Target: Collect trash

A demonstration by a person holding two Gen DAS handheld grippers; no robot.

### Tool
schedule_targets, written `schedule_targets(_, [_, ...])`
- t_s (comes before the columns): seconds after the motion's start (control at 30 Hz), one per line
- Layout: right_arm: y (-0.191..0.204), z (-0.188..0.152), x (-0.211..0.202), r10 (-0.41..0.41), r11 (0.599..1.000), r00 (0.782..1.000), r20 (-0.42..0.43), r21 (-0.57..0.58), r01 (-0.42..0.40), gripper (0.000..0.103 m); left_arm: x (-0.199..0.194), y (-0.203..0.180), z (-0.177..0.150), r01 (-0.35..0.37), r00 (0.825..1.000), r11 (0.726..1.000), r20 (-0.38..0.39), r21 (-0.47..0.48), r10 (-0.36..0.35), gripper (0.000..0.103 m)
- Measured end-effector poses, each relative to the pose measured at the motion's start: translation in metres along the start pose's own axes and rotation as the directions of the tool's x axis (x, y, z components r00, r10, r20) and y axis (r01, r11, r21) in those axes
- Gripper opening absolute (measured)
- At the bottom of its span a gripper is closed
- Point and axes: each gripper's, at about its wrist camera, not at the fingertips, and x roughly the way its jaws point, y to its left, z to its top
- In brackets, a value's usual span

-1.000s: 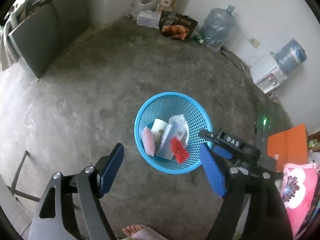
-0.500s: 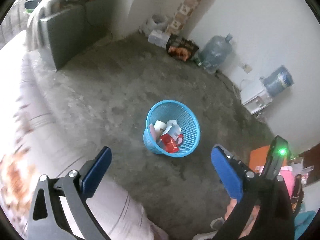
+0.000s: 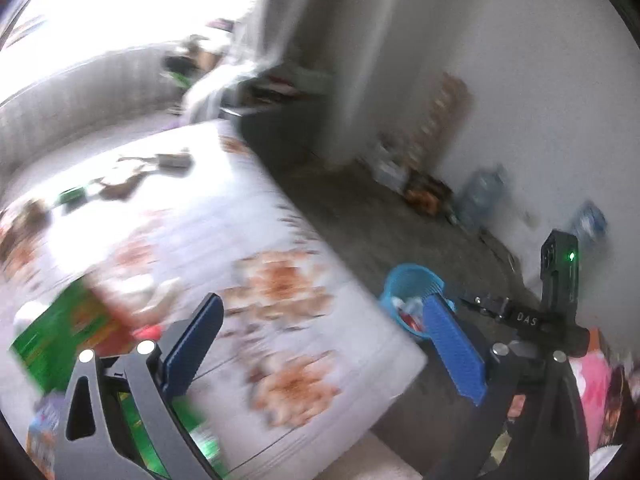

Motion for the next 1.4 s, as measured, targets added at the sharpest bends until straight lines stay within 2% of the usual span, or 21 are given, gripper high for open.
schedule_targets(0.07, [0.020,0.001,0.014,0.055,0.998,0.997,-0.046,-0.031,-0.057,0.088,-0.024,0.023,-0.012,-0.045,0.998,0.998,0.044,-0.050,0.047,0.098])
schedule_targets(0.17, [0.047,0.002,0.029,0.114,0.990,0.988,-0.101,-0.068,-0.121,0.088,-0.049,0.049,-0.030,-0.114,0.989,0.991,0.088,-0.073,0.120,0.098])
schedule_targets(0.3, [0.089,0.002,0.056,0.200,0.972,0.959,-0.199,-0.084,-0.220,0.088,-0.064,0.071,-0.049,-0.192,0.973,0.978,0.116,-0.083,0.201,0.098])
schedule_targets(0.37, [0.106,0.002,0.068,0.243,0.961,0.939,-0.243,-0.069,-0.267,0.086,-0.063,0.077,-0.054,-0.228,0.962,0.971,0.136,-0.070,0.235,0.098])
schedule_targets(0.53, [0.134,0.005,0.104,0.384,0.919,0.856,-0.346,0.052,-0.391,0.083,-0.062,0.103,-0.054,-0.264,0.949,0.959,0.153,-0.099,0.277,0.098])
schedule_targets(0.6, [0.142,0.007,0.116,0.416,0.907,0.830,-0.373,0.104,-0.407,0.081,-0.058,0.116,-0.053,-0.255,0.950,0.958,0.153,-0.131,0.274,0.098])
schedule_targets(0.67, [0.147,0.008,0.135,0.450,0.893,0.794,-0.409,0.178,-0.414,0.080,-0.053,0.128,-0.054,-0.254,0.950,0.954,0.145,-0.160,0.277,0.097])
schedule_targets(0.77, [0.149,0.008,0.165,0.448,0.893,0.766,-0.461,0.258,-0.368,0.080,-0.047,0.147,-0.055,-0.252,0.950,0.947,0.136,-0.200,0.282,0.092])
schedule_targets(0.87, [0.151,0.006,0.191,0.429,0.901,0.750,-0.503,0.302,-0.312,0.080,-0.042,0.162,-0.057,-0.241,0.952,0.940,0.128,-0.240,0.277,0.086])
schedule_targets(0.97, [0.158,0.005,0.210,0.410,0.908,0.741,-0.533,0.319,-0.272,0.076,-0.037,0.173,-0.060,-0.228,0.955,0.937,0.124,-0.266,0.268,0.078])
schedule_targets(1.03, [0.159,0.005,0.216,0.400,0.911,0.742,-0.538,0.324,-0.257,0.071,-0.032,0.180,-0.062,-0.228,0.958,0.933,0.109,-0.278,0.267,0.070])
schedule_targets(1.1, [0.162,0.004,0.221,0.411,0.905,0.740,-0.533,0.335,-0.262,0.059,-0.028,0.185,-0.065,-0.231,0.959,0.930,0.097,-0.287,0.268,0.064])
schedule_targets(1.13, [0.163,0.004,0.223,0.408,0.906,0.746,-0.527,0.338,-0.256,0.055,-0.024,0.189,-0.068,-0.227,0.961,0.928,0.085,-0.295,0.263,0.062])
schedule_targets(1.17, [0.163,0.004,0.224,0.400,0.908,0.753,-0.523,0.336,-0.250,0.043,-0.021,0.191,-0.069,-0.223,0.963,0.927,0.079,-0.301,0.257,0.059])
schedule_targets(1.2, [0.162,0.004,0.225,0.398,0.908,0.758,-0.516,0.339,-0.246,0.025,-0.019,0.194,-0.070,-0.221,0.964,0.925,0.073,-0.308,0.255,0.057])
schedule_targets(1.27, [0.157,0.007,0.224,0.400,0.904,0.773,-0.493,0.349,-0.246,0.007,-0.015,0.198,-0.074,-0.220,0.966,0.921,0.063,-0.323,0.253,0.056])
schedule_targets(1.3, [0.155,0.009,0.222,0.396,0.905,0.785,-0.476,0.345,-0.247,0.004,-0.013,0.200,-0.075,-0.222,0.966,0.918,0.054,-0.328,0.253,0.056])
schedule_targets(1.37, [0.150,0.018,0.216,0.362,0.920,0.833,-0.419,0.303,-0.248,0.003,-0.010,0.203,-0.077,-0.222,0.967,0.915,0.046,-0.336,0.251,0.055])
schedule_targets(1.4, [0.149,0.021,0.213,0.353,0.924,0.847,-0.398,0.291,-0.249,0.003,-0.010,0.204,-0.078,-0.220,0.967,0.914,0.044,-0.340,0.249,0.055])
